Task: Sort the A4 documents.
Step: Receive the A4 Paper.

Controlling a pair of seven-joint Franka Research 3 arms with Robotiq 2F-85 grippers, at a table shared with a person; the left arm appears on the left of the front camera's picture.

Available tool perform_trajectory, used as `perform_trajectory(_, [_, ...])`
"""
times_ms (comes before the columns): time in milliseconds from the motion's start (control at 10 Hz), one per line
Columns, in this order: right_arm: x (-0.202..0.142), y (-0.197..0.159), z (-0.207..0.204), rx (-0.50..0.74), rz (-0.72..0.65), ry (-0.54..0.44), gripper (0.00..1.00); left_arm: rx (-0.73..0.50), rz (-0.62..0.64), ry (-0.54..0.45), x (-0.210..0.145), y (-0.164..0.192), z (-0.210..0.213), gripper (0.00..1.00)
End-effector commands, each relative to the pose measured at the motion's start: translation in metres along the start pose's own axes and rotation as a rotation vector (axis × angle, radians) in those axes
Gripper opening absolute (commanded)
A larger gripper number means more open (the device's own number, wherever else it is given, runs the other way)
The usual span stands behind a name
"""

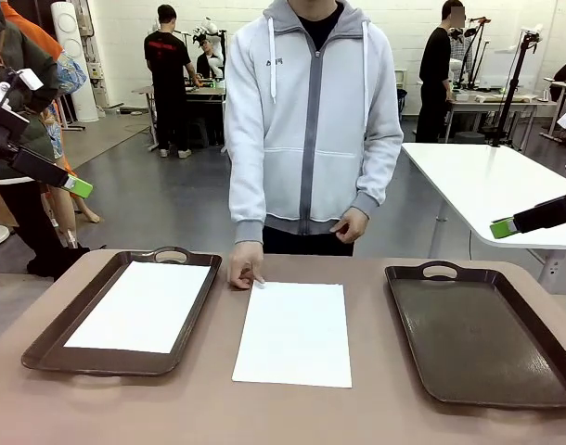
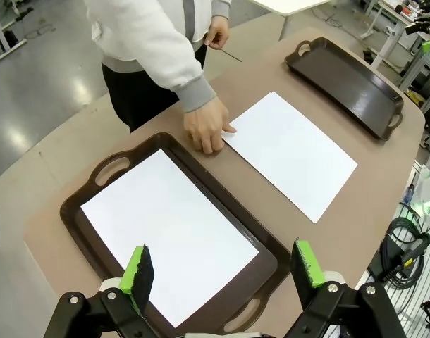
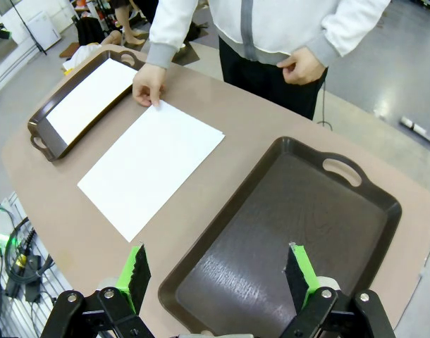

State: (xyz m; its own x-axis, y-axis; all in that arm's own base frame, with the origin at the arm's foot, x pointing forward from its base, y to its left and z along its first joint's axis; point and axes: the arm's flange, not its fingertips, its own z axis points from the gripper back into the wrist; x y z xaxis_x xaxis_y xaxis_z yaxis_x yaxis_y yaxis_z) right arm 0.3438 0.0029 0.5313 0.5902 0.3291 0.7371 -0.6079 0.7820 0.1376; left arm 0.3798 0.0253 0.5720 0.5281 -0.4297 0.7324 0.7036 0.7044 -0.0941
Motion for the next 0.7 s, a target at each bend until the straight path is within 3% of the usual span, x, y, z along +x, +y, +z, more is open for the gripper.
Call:
perform_trajectory(0, [-0.0007,-0.0011,-0.0022,0.018,-0.006,-0.005,1.00,0.003,-0.015,0.002,-0.0008,0.0000,0.0000,1.00])
perform_trajectory(600, [-0.0007,-0.0011,-0.0022,0.018,-0.006,-0.005,1.00,0.003,-0.015,0.002,-0.0008,0.0000,0.0000,1.00])
